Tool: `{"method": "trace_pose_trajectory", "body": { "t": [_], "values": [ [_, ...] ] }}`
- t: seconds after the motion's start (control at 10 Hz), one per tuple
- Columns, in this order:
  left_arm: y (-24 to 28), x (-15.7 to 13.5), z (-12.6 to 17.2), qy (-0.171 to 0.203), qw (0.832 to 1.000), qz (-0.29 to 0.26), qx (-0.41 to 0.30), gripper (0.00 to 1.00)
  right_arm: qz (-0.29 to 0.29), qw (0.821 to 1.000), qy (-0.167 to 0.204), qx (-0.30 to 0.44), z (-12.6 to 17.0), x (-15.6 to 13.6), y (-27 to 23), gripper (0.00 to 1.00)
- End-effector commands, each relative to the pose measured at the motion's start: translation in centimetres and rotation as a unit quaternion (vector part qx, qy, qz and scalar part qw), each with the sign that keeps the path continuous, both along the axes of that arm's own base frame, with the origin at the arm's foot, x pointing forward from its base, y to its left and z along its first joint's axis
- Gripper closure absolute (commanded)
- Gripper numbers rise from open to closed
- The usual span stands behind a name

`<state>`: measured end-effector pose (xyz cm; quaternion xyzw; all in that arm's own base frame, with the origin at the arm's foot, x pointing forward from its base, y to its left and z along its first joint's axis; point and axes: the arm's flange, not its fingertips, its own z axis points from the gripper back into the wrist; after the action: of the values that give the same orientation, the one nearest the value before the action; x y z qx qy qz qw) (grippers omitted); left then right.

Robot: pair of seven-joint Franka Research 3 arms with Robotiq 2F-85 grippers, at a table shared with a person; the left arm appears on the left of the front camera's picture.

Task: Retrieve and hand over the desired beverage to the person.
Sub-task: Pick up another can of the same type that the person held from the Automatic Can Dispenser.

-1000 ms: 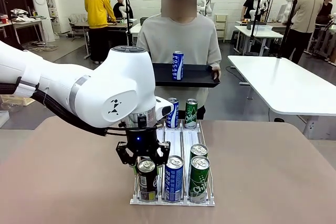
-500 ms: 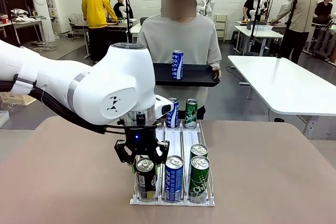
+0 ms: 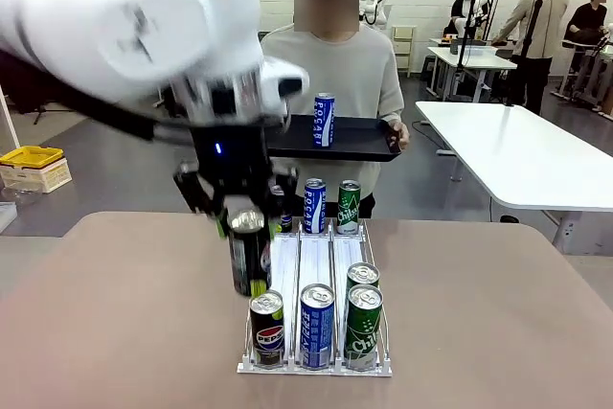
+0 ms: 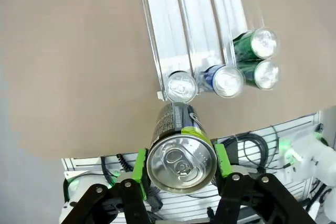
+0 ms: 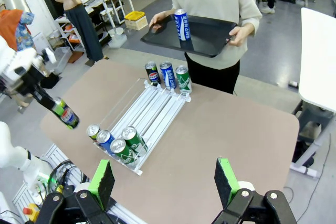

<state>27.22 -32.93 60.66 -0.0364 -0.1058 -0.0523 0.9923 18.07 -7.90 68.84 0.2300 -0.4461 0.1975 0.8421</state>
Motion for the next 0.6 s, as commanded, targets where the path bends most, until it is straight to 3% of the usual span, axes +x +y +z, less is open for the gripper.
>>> {"method": "trace_pose_trajectory", "body": {
  "t": [0.0, 0.2, 0.5],
  "values": [
    [0.6, 1.3, 4.7, 0.004, 0.999, 0.011, -0.031, 0.62, 0.007, 1.0, 0.001, 0.003, -0.2, 0.1, 0.2, 0.0],
    [0.5, 2.0, 9.1, -0.006, 0.999, 0.033, -0.042, 0.62, 0.007, 1.0, 0.001, 0.003, -0.2, 0.1, 0.2, 0.0],
    [0.3, 5.2, 11.0, 0.023, 0.997, 0.056, -0.043, 0.62, 0.007, 1.0, 0.001, 0.003, -0.2, 0.1, 0.2, 0.0]
  ]
}}
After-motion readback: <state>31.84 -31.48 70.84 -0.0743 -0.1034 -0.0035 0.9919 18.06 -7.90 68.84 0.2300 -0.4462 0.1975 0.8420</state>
